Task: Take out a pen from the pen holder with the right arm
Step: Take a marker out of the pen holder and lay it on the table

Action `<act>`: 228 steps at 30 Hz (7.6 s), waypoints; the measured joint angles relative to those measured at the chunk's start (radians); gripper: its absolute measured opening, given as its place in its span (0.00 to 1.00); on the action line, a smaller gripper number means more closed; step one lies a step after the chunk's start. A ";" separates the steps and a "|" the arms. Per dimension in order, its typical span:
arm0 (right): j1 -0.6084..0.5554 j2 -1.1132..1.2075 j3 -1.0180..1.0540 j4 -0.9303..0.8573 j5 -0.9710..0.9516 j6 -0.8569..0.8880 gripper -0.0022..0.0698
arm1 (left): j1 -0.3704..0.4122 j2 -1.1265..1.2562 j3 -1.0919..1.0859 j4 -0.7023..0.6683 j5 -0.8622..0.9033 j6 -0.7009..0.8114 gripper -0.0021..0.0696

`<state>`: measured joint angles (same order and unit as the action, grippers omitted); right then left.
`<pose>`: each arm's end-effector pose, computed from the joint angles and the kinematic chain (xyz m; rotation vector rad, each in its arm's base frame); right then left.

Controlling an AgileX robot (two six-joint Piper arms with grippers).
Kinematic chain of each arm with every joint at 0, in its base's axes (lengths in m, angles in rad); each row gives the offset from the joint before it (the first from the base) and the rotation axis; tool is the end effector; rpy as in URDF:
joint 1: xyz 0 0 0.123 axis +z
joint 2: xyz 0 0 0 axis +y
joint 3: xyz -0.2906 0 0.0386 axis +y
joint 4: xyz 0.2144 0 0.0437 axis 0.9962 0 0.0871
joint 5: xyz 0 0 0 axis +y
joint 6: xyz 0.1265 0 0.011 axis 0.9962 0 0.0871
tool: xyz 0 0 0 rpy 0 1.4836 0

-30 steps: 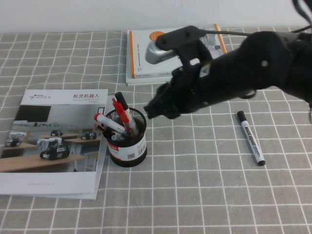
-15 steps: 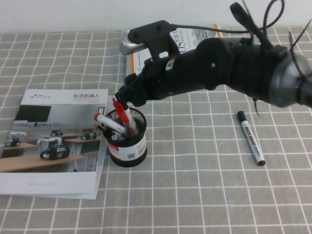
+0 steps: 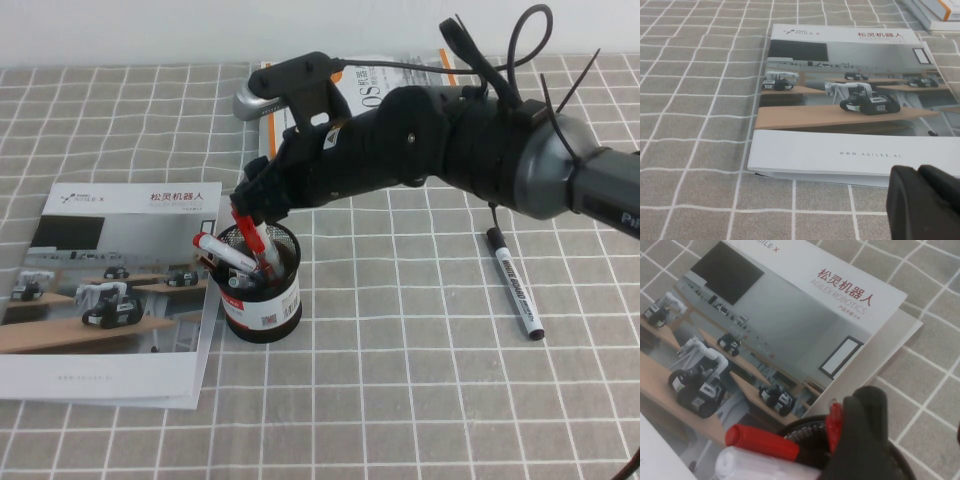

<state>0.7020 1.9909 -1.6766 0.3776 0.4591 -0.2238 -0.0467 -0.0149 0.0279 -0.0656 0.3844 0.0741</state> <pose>0.3457 0.3195 0.2712 -0.7484 2.1676 0.6213 0.0445 -0.0052 0.1595 0.0732 1.8790 -0.0461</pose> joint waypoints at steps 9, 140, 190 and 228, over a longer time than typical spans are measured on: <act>0.008 0.010 0.000 -0.002 -0.035 -0.011 0.53 | 0.000 0.000 0.000 0.000 0.000 0.000 0.02; -0.292 0.010 -0.002 -0.361 0.612 0.357 0.15 | 0.000 0.000 0.000 0.000 0.000 0.000 0.02; -0.297 -0.046 -0.004 -0.378 0.508 0.355 0.42 | 0.000 0.000 0.000 0.000 0.000 0.000 0.02; -0.257 -1.422 0.982 -0.305 0.515 0.346 0.01 | 0.000 0.000 0.000 0.000 0.000 0.000 0.02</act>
<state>0.4447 0.5694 -0.6946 0.0726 0.9738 0.1218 -0.0467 -0.0149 0.0279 -0.0656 0.3844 0.0741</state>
